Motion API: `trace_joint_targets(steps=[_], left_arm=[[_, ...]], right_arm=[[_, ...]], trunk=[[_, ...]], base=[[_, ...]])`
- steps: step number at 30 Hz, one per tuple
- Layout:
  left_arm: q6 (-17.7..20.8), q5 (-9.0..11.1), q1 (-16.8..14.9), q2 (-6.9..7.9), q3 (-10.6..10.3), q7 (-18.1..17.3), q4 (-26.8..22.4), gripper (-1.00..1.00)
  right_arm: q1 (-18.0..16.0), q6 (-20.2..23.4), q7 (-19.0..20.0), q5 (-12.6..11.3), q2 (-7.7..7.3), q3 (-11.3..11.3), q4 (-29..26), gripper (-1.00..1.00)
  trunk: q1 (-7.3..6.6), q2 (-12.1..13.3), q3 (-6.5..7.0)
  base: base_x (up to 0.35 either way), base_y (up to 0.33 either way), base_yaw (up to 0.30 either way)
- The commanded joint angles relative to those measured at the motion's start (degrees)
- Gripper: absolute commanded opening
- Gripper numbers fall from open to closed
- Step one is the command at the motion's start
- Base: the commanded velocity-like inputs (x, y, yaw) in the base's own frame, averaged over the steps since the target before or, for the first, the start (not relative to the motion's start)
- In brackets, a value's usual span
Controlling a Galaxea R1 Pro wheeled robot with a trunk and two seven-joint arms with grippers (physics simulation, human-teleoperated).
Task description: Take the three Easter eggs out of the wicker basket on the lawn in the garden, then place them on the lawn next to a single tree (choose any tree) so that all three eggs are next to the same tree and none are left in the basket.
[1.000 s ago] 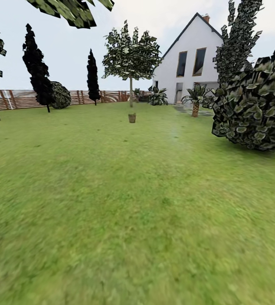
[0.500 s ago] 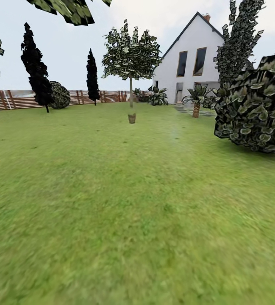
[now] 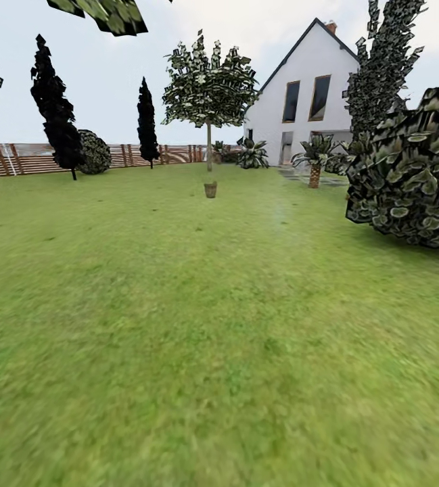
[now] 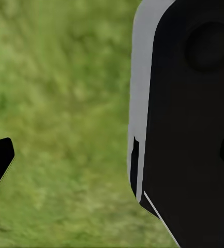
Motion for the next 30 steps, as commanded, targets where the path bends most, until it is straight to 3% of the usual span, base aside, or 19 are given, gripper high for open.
trace_joint_targets(steps=[1, 30], left_arm=[[0.08, 0.01, 0.03, 0.01, 0.05, -0.04, -0.12, 1.0], [0.08, 0.01, 0.03, 0.01, 0.05, -0.04, -0.12, 1.0]], right_arm=[[-0.08, -0.11, -0.12, -0.04, 0.01, 0.08, 0.14, 1.0], [-0.08, -0.06, -0.12, -0.04, 0.01, 0.08, 0.14, 1.0]], trunk=[[0.03, -0.02, -0.04], [0.03, -0.02, -0.04]], base=[[0.329, 0.0, 0.0], [0.329, 0.0, 0.0]])
